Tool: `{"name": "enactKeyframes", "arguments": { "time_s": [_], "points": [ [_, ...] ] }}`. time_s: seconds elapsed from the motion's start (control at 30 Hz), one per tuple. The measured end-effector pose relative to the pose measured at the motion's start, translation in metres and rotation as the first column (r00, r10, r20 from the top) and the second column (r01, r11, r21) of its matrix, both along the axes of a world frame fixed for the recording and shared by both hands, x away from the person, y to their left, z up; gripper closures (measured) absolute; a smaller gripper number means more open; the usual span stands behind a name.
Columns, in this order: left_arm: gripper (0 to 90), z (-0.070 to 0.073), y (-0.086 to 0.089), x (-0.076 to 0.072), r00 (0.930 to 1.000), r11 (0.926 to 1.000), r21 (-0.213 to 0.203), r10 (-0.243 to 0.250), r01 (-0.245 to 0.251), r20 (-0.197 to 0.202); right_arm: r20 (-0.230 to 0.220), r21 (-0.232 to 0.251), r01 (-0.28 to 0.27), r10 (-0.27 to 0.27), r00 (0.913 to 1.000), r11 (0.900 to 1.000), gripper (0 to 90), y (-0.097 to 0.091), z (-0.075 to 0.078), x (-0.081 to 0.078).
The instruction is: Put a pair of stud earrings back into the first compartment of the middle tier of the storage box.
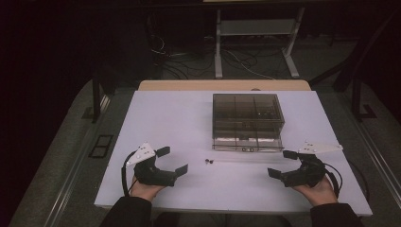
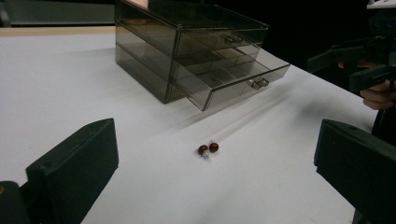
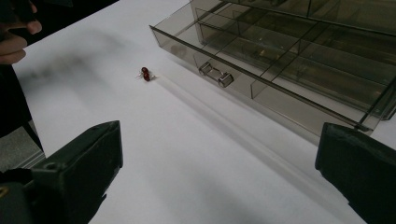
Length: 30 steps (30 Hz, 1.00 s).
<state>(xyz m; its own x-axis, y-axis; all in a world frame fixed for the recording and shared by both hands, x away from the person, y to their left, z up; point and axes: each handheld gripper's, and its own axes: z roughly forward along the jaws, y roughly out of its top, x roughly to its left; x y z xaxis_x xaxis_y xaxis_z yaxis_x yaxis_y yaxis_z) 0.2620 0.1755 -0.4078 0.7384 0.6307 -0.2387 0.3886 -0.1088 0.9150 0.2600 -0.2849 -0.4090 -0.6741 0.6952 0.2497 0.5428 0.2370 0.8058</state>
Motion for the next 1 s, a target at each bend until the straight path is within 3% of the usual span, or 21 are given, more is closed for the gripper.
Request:
{"name": "enactKeyframes", "arguments": {
  "time_s": [0.7,1.0],
  "points": [
    [0.0,0.002,0.004,-0.004,1.0000,0.9999,0.015,-0.002,0.003,-0.003,-0.007,-0.005,-0.001,0.000,1.0000,1.0000,0.3,0.001,0.002,-0.002],
    [0.0,0.012,-0.002,-0.007,0.9997,0.9986,0.046,-0.026,0.025,0.003,0.000,-0.009,0.005,-0.005,1.0000,0.9999,0.3,-0.001,0.002,-0.004]
  ]
}}
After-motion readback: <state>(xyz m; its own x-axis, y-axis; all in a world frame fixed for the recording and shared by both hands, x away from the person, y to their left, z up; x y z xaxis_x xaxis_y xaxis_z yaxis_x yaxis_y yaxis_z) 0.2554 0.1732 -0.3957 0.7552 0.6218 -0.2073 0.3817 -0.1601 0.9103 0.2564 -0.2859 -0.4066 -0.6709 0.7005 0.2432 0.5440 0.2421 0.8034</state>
